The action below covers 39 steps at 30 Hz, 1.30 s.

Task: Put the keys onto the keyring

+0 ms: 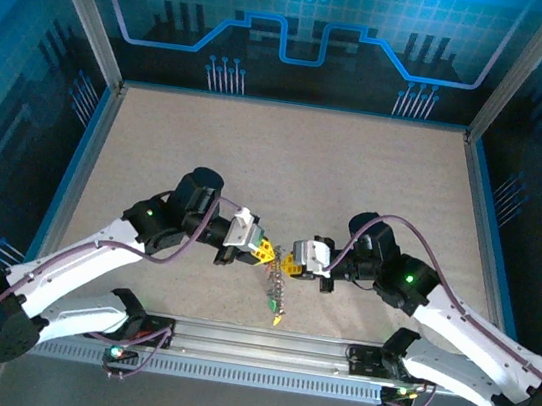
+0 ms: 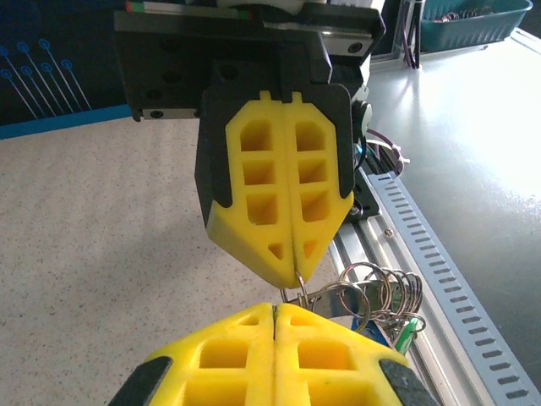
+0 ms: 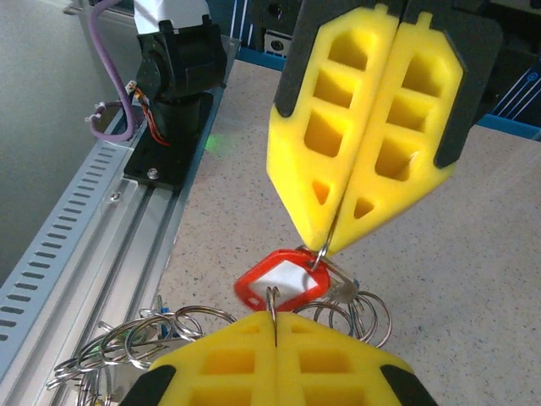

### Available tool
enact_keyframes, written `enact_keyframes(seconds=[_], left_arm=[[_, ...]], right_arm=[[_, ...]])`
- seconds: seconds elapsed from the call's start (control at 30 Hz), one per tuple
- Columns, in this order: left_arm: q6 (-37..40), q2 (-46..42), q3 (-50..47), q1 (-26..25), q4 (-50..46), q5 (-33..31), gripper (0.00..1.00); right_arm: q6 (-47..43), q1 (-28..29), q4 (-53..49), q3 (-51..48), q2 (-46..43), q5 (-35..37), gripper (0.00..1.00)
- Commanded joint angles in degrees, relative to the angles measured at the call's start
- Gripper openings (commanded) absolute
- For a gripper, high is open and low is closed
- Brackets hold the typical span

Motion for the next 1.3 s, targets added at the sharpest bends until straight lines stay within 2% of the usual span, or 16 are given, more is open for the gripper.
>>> enact_keyframes(seconds=[0.0,0.63,1.27], left_arm=[[4.4,0.3,0.4,-1.1,-2.3,-0.2,0.00],[5.2,1.1,0.2,-2.9,-0.9,-2.5,0.00],[6.9,-2.2,0.1,-2.9,-5.3,-2.3,0.00]], right_arm=[[1.2,-0.5,2.8,1.7,0.1,-3.1,0.00],[4.3,-2.8,3.8,1.4,0.9,-7.4,0.00],[1.6,-2.7,0.5,0.2,-0.4,-5.8,0.00]])
